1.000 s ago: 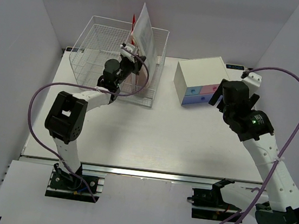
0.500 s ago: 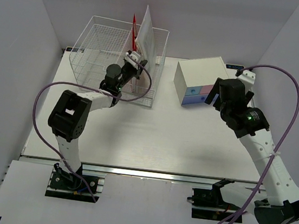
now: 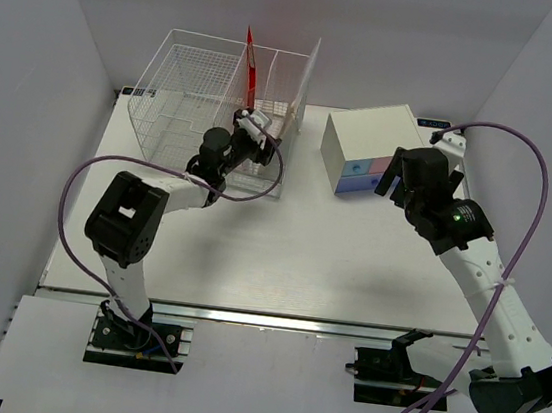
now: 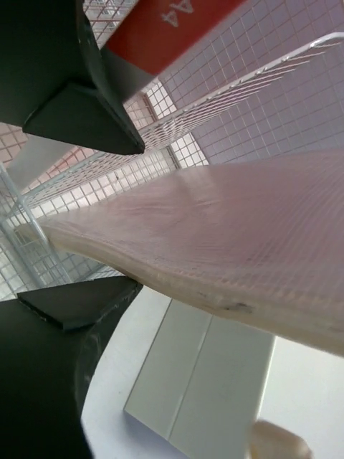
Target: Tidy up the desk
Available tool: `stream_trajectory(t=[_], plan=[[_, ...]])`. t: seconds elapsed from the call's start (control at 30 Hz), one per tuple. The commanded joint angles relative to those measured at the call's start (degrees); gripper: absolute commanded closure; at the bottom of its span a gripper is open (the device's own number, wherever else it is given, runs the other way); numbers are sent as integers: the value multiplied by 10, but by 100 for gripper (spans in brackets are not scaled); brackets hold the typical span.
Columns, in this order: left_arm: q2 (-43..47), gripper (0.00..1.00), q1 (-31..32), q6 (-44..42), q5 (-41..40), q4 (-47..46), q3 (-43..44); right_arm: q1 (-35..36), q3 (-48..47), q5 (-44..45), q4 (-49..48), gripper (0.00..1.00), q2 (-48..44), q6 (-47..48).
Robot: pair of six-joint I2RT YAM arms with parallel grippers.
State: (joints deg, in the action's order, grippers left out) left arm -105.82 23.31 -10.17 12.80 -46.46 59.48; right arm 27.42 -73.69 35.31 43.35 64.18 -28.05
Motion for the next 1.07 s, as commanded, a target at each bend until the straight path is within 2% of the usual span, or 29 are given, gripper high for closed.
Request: stream_trajectory(t=[0.0, 0.03, 0.07, 0.17, 0.3, 0.37, 0.4, 0.43, 0.53, 0.6, 0.73, 0.8, 1.03], plan=[[68, 21, 0, 31, -8, 20, 5, -2, -10, -4, -8, 11, 1, 0], [78, 5, 1, 37, -7, 31, 7, -2, -12, -5, -8, 11, 0, 1], [100, 2, 1, 47, -7, 42, 11, -2, -15, -8, -7, 11, -2, 2], [140, 2, 2, 76, 5, 101, 18, -2, -23, -24, -6, 11, -3, 8], [260, 2, 17, 140, 19, 193, -4, -2, -26, -31, 4, 11, -11, 13], [300, 2, 34, 166, 13, 300, 0, -2, -22, -34, 12, 11, -14, 12], [337, 2, 38, 212, 4, 339, 3, -2, -19, -38, 14, 11, -19, 12], [356, 2, 40, 238, -12, 418, 3, -2, -16, -41, 19, 11, -21, 11], [437, 2, 40, 339, -67, 561, -23, -2, 3, -66, 20, 11, -33, 6], [481, 2, 40, 396, -147, 634, -49, -2, 27, -91, 9, 11, -47, 4], [585, 2, 40, 461, -230, 828, -68, -2, 82, -131, -16, 11, -81, -7], [610, 2, 40, 498, -266, 894, -76, -2, 114, -135, -21, 11, -101, -9], [680, 2, 40, 546, -294, 938, -92, -2, 173, -141, -13, 11, -155, -24]])
